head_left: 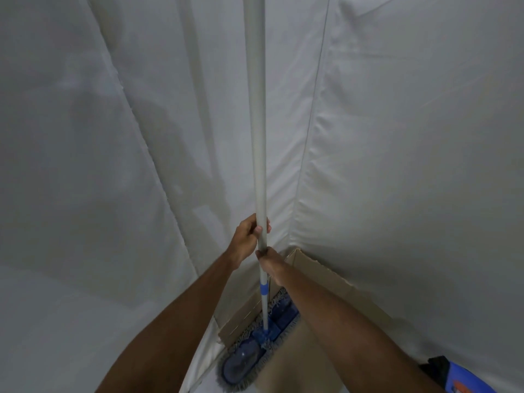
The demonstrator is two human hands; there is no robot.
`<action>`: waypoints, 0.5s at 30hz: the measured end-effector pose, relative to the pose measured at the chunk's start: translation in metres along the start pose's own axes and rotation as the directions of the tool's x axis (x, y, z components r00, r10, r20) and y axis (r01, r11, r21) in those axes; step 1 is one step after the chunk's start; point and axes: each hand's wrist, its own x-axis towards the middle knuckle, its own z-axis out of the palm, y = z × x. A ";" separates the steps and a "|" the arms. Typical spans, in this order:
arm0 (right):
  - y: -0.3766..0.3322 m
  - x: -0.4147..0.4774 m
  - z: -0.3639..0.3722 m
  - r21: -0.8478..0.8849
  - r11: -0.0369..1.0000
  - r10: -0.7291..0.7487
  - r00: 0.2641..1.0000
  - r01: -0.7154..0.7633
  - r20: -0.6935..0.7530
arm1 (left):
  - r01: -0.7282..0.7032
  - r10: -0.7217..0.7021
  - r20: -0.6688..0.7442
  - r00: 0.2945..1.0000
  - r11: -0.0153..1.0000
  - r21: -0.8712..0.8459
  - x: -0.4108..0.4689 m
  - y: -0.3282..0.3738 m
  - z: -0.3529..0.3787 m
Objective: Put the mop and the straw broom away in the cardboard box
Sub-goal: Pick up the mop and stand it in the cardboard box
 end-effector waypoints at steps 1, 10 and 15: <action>-0.001 0.002 0.000 0.014 1.000 0.000 1.000 0.000 -0.005 | 0.007 -0.007 -0.008 1.000 1.000 -0.006 0.005 -0.004 0.000; -0.010 0.005 -0.003 0.142 0.990 0.018 1.000 -0.020 0.013 | 0.063 -0.065 -0.062 0.996 0.997 -0.038 0.020 -0.012 -0.002; -0.005 0.000 -0.012 0.245 0.969 -0.044 0.999 0.038 0.020 | 0.167 -0.165 -0.165 0.972 0.986 -0.004 0.016 -0.013 -0.001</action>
